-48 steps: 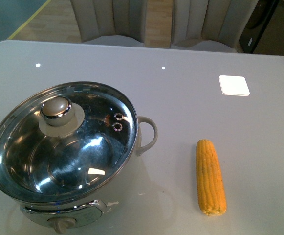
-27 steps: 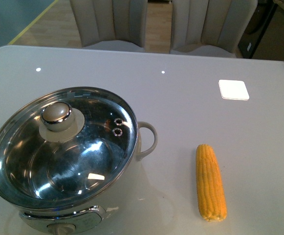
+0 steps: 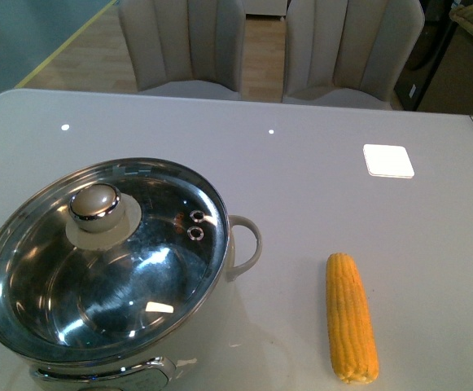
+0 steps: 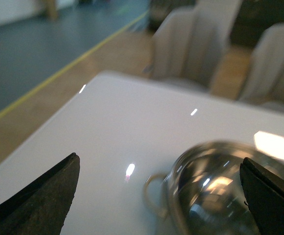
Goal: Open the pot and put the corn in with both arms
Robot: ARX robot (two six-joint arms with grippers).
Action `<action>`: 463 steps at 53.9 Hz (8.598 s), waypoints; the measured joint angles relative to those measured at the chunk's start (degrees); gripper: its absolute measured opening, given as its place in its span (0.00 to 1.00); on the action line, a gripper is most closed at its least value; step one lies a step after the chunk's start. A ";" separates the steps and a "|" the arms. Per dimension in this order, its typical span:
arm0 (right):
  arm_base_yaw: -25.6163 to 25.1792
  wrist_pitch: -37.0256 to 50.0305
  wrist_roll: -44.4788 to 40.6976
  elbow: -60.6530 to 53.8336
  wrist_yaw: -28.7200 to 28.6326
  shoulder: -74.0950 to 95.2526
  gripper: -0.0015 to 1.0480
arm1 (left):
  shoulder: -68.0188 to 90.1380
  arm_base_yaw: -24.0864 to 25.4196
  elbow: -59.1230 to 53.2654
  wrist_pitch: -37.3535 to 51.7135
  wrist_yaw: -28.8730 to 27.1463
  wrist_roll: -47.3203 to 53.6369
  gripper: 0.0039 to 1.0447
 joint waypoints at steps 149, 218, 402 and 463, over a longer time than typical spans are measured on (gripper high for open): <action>0.00 0.00 0.00 0.00 -0.02 -0.04 0.92 | 99.34 -18.95 22.67 65.64 -2.86 4.92 0.40; 0.00 0.00 0.00 0.00 -0.02 -0.04 0.92 | 81.59 31.98 18.51 64.39 21.38 15.41 0.40; 0.00 0.00 0.00 0.00 -0.02 -0.04 0.92 | 44.54 38.99 11.23 46.40 39.28 9.81 0.94; 0.00 -0.02 -0.02 0.00 -0.02 -0.04 0.92 | 8.55 5.53 -4.79 29.22 17.18 8.17 0.03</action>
